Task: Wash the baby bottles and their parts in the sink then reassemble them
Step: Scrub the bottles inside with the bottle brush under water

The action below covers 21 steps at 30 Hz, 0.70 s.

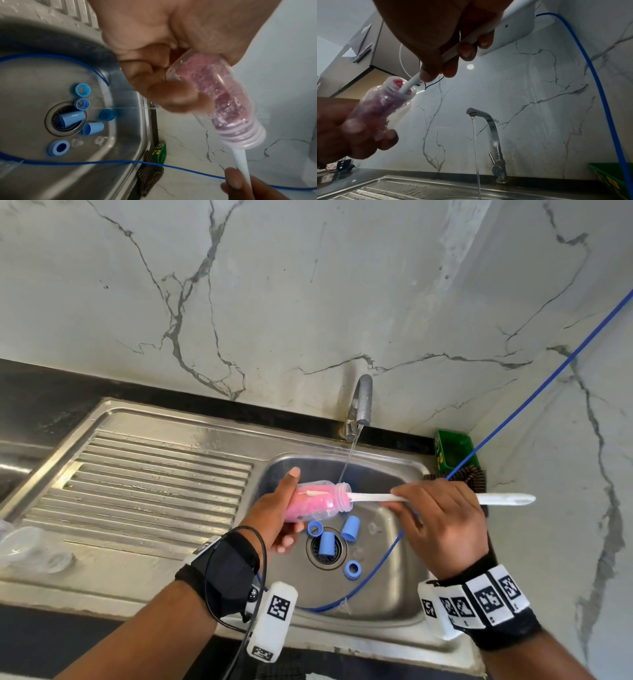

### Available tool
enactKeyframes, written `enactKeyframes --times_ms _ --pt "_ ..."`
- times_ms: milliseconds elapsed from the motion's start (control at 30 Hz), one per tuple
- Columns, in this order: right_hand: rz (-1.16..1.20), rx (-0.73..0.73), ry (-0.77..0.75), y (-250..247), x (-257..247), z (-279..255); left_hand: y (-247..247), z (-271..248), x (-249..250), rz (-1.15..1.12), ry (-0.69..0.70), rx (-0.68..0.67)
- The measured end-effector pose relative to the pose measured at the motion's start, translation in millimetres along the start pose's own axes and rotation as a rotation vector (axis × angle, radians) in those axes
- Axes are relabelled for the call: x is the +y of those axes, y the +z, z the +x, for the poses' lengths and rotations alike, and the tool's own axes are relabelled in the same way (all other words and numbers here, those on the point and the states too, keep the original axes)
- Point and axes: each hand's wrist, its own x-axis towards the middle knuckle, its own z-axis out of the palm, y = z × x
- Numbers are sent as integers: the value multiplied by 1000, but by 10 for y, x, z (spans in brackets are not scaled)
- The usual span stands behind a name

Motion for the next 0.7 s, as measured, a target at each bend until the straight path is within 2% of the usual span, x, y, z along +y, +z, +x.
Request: enactKeyframes --times_ms 100,200,267,333,433,600,700 --pt "-26 6 -49 -26 -13 -49 68 -21 43 -134 -12 -113" --pt "-38 -4 -5 -20 22 -74 124 -3 105 -133 44 -157" --pt "-55 -12 72 8 52 -101 136 36 152 -84 131 -164" --pt "-70 -34 169 26 66 -110 133 86 184 -9 299 -184" --pt "-82 -117 311 6 36 -88 113 134 198 42 493 -198" --pt "-54 -278 468 -58 10 -84 68 134 172 167 631 -180" --pt "-4 -431 582 -97 -56 -36 -9 132 152 238 685 -183"
